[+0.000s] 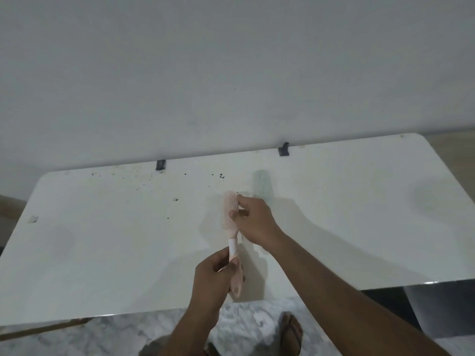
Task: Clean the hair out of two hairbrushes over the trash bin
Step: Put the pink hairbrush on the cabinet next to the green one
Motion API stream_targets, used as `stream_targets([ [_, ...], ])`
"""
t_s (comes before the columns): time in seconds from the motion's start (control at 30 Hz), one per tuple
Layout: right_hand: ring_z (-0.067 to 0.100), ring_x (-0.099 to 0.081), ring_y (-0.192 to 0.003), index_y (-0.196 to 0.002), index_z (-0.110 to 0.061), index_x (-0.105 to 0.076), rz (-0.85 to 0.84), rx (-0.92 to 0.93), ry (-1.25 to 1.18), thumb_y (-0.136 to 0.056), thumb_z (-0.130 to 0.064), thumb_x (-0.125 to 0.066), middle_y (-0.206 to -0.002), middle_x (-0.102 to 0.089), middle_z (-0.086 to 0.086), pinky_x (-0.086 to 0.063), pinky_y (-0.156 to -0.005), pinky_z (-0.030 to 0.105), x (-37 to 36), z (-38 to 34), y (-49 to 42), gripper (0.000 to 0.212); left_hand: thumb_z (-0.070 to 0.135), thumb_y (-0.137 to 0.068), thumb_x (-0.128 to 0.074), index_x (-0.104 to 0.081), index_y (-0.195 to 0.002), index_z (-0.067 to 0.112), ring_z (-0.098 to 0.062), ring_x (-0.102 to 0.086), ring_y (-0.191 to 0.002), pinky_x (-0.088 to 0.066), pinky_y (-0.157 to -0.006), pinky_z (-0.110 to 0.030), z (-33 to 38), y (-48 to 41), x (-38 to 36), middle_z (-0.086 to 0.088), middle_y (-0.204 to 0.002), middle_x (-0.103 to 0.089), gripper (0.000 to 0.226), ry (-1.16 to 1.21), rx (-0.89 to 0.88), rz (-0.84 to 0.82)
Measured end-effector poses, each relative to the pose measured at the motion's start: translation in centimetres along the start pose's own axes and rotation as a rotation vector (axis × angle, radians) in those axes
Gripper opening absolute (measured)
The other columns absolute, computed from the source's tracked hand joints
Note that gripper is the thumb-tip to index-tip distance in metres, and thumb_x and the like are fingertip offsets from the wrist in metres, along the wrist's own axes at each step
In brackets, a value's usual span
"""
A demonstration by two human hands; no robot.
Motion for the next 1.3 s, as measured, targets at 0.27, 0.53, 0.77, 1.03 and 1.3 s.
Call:
stream_targets([
  [0.27, 0.02, -0.066, -0.103, -0.13, -0.004, -0.055, 0.028, -0.05, 0.068, -0.084, -0.036, -0.076, -0.108, -0.071, 0.005, -0.053, -0.093, 0.032, 0.7, 0.1, -2.8, 0.06, 0.007, -0.09, -0.058, -0.076, -0.078, 0.018, -0.014, -0.061, -0.063, -0.047, -0.062, -0.025, 2.5, -4.0, -0.3, -0.002, -0.069, -0.071, 0.024, -0.265, -0.113, 0.118],
  [0.53, 0.031, -0.061, -0.111, -0.145, -0.006, -0.043, 0.126, -0.007, 0.222, -0.096, -0.028, -0.061, -0.116, -0.065, 0.015, -0.048, -0.097, 0.033, 0.3, -1.5, -4.3, 0.056, 0.012, -0.09, -0.055, -0.072, -0.097, 0.013, -0.018, -0.065, -0.082, -0.05, -0.077, -0.028, 4.6, -7.1, -1.0, -0.001, -0.09, -0.071, 0.019, -0.622, -0.25, 0.175],
  [0.77, 0.032, -0.059, -0.12, -0.15, -0.002, -0.035, 0.141, 0.02, 0.273, -0.1, -0.018, -0.054, -0.125, -0.063, 0.018, -0.045, -0.105, 0.032, 0.7, -2.6, -4.0, 0.056, 0.018, -0.094, -0.056, -0.07, -0.114, 0.019, -0.02, -0.064, -0.099, -0.049, -0.083, -0.025, 5.0, -7.6, -2.1, -0.005, -0.112, -0.063, 0.024, -0.753, -0.354, 0.167],
  [1.03, 0.031, -0.046, -0.139, -0.152, -0.001, -0.032, 0.157, -0.01, 0.289, -0.102, -0.016, -0.05, -0.15, -0.048, 0.017, -0.034, -0.114, 0.028, 1.3, -2.2, -4.3, 0.055, 0.033, -0.094, -0.054, -0.065, -0.123, 0.029, -0.018, -0.063, -0.099, -0.056, -0.077, -0.028, 4.9, -7.9, -2.6, 0.001, -0.11, -0.065, 0.031, -0.844, -0.402, 0.236],
  [1.3, 0.029, -0.037, -0.146, -0.152, -0.002, -0.032, 0.156, -0.014, 0.28, -0.102, -0.017, -0.051, -0.158, -0.039, 0.012, -0.028, -0.12, 0.03, 1.6, -2.0, -4.7, 0.055, 0.037, -0.095, -0.053, -0.066, -0.119, 0.024, -0.021, -0.064, -0.093, -0.056, -0.076, -0.031, 5.0, -8.2, -2.8, 0.0, -0.105, -0.065, 0.03, -0.819, -0.427, 0.249],
])
Point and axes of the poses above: each hand's wrist, its own y-axis away from the middle knuckle, its own x-axis out of the back of the hand, z = x × y, the point moved 10 cm from there along -y, towards the middle knuckle
